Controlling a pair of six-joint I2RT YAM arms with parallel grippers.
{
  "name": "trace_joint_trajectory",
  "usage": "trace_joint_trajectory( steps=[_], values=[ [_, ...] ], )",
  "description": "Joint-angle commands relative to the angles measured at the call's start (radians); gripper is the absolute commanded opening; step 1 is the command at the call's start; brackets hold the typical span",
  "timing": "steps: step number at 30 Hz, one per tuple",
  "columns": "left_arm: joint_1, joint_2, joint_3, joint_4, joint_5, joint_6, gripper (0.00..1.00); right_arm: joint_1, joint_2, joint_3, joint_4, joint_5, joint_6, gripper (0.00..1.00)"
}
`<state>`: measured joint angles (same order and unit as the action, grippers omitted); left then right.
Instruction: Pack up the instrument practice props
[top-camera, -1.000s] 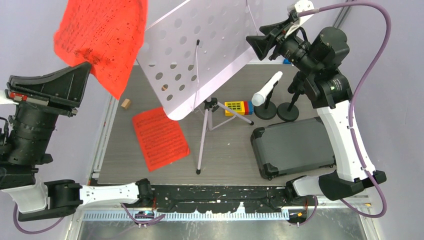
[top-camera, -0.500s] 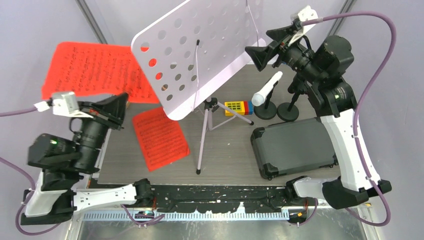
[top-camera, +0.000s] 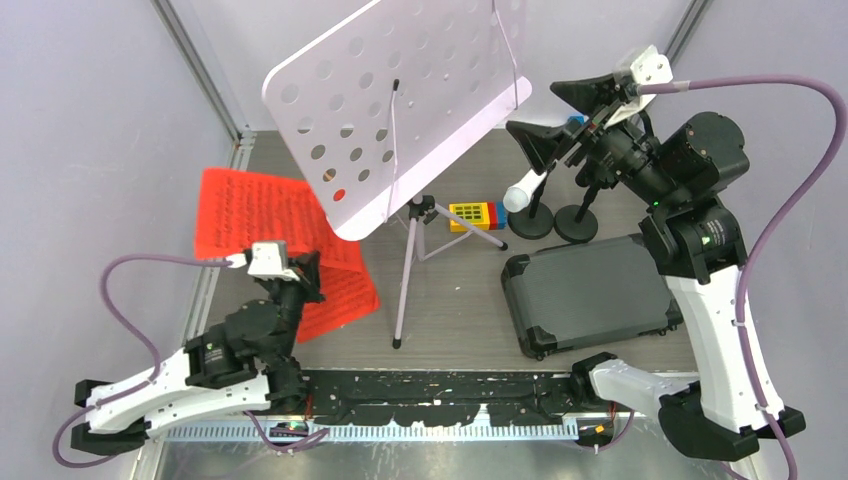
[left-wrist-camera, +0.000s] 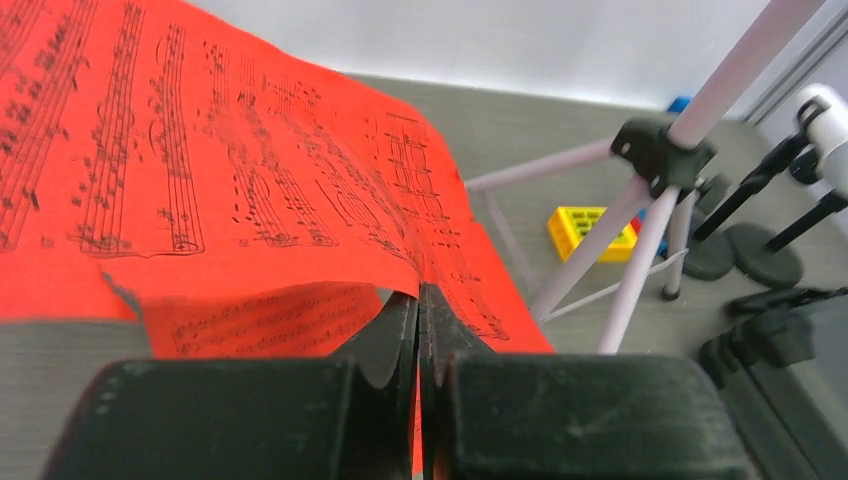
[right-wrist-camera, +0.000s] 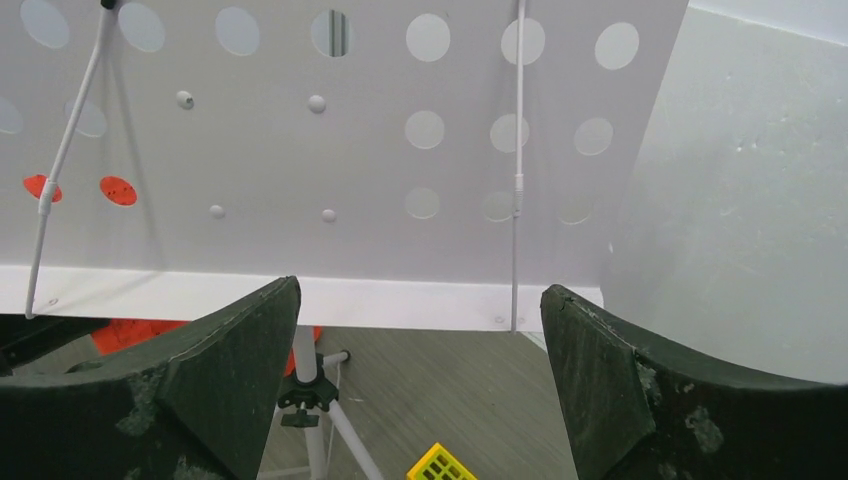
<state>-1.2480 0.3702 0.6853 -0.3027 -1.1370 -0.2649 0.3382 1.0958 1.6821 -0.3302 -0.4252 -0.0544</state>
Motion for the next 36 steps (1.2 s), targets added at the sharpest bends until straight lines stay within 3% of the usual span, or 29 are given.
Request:
trace_joint_trajectory(
  steps=[1, 6, 10, 13, 16, 19, 23, 27, 32, 36],
  values=[
    [0.006, 0.006, -0.011, -0.092, -0.064, -0.231, 0.0, -0.001, -0.02, -0.022, -0.017, -0.018, -0.008, 0.96],
    [0.066, 0.007, -0.022, -0.257, -0.001, -0.382, 0.0, -0.001, -0.05, -0.072, -0.011, -0.017, 0.012, 0.95],
    [0.191, 0.057, -0.037, -0.29, 0.202, -0.433, 0.0, -0.003, -0.066, -0.101, -0.004, -0.021, 0.026, 0.95],
    [0.382, 0.179, -0.039, -0.256, 0.502, -0.43, 0.0, -0.002, -0.071, -0.106, -0.01, -0.023, 0.028, 0.94],
    [0.682, 0.295, -0.048, -0.129, 0.854, -0.388, 0.0, -0.001, -0.077, -0.108, -0.02, -0.018, 0.025, 0.94],
    [0.93, 0.363, -0.042, -0.063, 1.112, -0.36, 0.0, -0.001, -0.085, -0.116, -0.024, -0.018, 0.024, 0.94],
    [1.125, 0.398, 0.006, -0.066, 1.372, -0.287, 0.0, -0.001, -0.095, -0.139, -0.021, -0.013, 0.021, 0.93],
    [1.206, 0.451, 0.074, -0.102, 1.548, -0.234, 0.0, -0.001, -0.084, -0.142, -0.015, -0.019, 0.027, 0.93],
    [1.222, 0.533, 0.134, -0.144, 1.81, -0.187, 0.0, -0.001, -0.067, -0.143, 0.0, -0.038, 0.046, 0.93],
    [1.227, 0.521, 0.14, -0.179, 1.819, -0.155, 0.0, -0.001, -0.063, -0.145, -0.001, -0.041, 0.049, 0.92]
  ],
)
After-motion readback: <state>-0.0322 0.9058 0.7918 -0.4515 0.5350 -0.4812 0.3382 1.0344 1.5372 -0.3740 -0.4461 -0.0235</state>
